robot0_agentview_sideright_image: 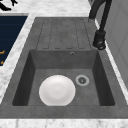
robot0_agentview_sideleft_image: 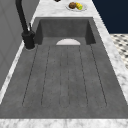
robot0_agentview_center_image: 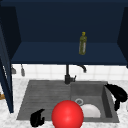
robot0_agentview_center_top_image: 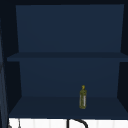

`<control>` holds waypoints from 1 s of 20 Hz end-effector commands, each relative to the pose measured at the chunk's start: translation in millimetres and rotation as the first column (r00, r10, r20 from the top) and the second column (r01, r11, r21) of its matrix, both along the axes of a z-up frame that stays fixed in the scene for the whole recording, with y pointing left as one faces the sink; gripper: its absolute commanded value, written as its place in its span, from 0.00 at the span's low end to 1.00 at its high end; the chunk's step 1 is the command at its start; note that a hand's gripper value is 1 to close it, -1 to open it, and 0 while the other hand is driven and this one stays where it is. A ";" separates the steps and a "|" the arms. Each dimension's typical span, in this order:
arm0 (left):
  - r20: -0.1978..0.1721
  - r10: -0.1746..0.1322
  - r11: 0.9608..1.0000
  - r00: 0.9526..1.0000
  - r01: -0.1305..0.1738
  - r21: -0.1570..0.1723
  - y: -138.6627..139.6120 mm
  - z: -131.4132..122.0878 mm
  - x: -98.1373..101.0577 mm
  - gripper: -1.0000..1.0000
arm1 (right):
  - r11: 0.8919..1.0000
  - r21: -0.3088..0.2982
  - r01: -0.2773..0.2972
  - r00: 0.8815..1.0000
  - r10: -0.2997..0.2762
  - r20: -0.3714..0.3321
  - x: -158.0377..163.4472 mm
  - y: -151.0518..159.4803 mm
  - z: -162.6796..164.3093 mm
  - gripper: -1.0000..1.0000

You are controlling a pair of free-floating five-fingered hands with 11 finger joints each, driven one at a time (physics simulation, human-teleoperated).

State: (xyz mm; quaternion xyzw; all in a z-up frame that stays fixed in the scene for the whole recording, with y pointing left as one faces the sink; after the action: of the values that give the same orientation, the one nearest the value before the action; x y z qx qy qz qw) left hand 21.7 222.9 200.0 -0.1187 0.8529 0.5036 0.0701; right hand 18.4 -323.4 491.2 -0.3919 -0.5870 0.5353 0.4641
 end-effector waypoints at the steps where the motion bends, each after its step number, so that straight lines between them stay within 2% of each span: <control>1: 0.000 0.000 1.000 1.000 0.000 0.000 0.0 0.0 0.0 0.50 | 0.996 -0.040 0.076 0.997 -0.076 0.002 2.8 5.5 28.0 0.00; 11: 0.000 0.000 1.000 1.000 0.000 0.000 0.0 0.0 0.0 0.50 | 0.983 -0.070 0.173 0.985 -0.172 0.011 16.9 27.1 96.5 0.00; 17: 0.000 0.000 1.000 1.000 0.000 0.000 0.0 0.0 0.0 0.50 | 0.979 -0.076 0.189 0.982 -0.189 0.004 22.8 33.6 140.2 0.00; 20: 0.000 0.000 1.000 1.000 0.000 0.000 0.0 0.0 0.0 0.50 | 0.981 -0.091 0.173 0.985 -0.174 0.001 29.2 39.9 160.1 0.00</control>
State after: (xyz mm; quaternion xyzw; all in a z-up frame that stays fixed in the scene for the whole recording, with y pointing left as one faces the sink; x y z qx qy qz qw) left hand 21.7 222.9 200.0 -0.1187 0.8529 0.5036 0.0701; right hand 42.6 -289.0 632.0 -0.4431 -0.5414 0.5110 0.4994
